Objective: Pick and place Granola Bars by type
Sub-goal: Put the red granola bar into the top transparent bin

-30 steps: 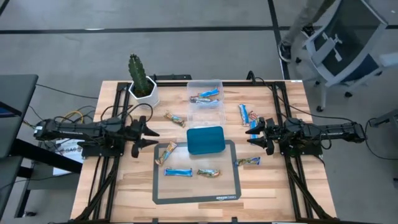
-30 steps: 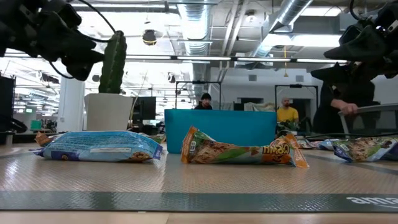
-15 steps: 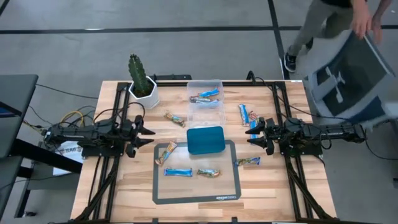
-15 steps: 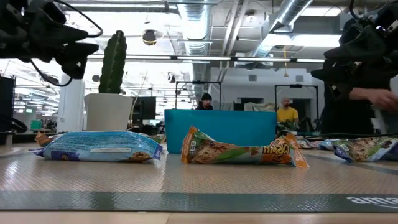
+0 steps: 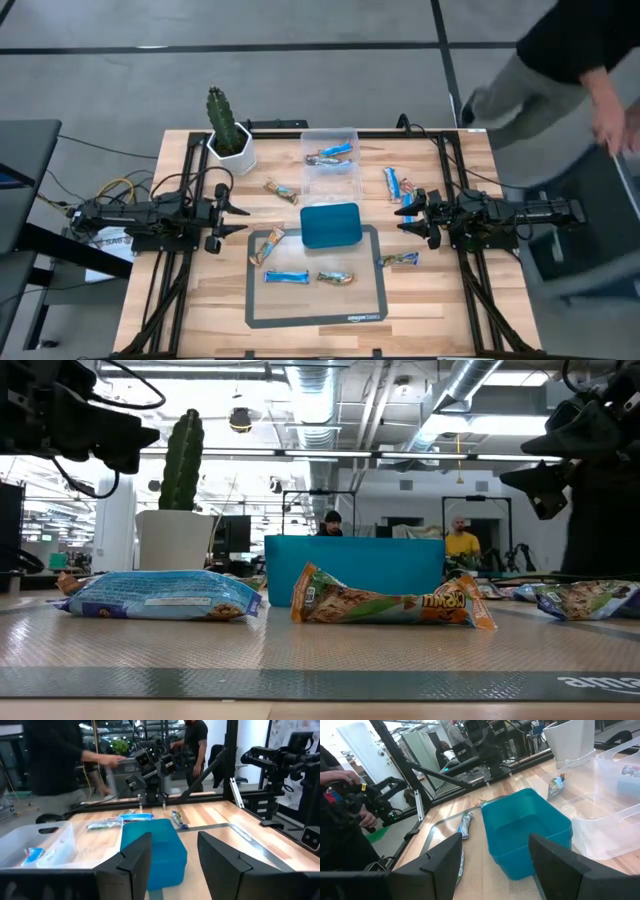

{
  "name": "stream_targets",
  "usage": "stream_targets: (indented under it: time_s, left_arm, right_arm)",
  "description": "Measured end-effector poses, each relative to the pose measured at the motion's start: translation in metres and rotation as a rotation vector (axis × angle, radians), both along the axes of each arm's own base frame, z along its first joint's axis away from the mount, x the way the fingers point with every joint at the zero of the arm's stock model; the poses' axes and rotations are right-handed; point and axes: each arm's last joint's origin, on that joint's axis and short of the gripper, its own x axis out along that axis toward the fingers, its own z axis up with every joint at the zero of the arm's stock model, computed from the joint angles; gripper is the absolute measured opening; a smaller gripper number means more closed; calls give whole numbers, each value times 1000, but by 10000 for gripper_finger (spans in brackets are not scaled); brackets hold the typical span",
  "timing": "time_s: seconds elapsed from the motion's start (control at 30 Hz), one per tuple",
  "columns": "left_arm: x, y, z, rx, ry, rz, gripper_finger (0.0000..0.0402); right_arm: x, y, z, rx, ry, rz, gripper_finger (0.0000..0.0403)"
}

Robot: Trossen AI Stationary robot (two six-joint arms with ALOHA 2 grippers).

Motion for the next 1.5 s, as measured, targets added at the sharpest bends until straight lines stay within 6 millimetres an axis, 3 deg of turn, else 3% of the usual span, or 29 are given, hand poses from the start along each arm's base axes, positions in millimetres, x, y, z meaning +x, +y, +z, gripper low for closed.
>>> stream_targets:
  time_s: [1.07,1.2,1.33,1.5]
  left_arm:
    - [0,0,-1,-24,8,13,153]
    - [0,0,-1,-24,8,13,153]
    - [0,0,-1,-24,8,13,153]
    - [0,0,-1,-24,8,13,153]
  right_arm:
    - [0,0,1,2,-8,-1,221]
    - [0,0,4,126,-31,-8,221]
    - [1,0,8,380,-44,-32,221]
    - [1,-5,9,553,-85,-208,221]
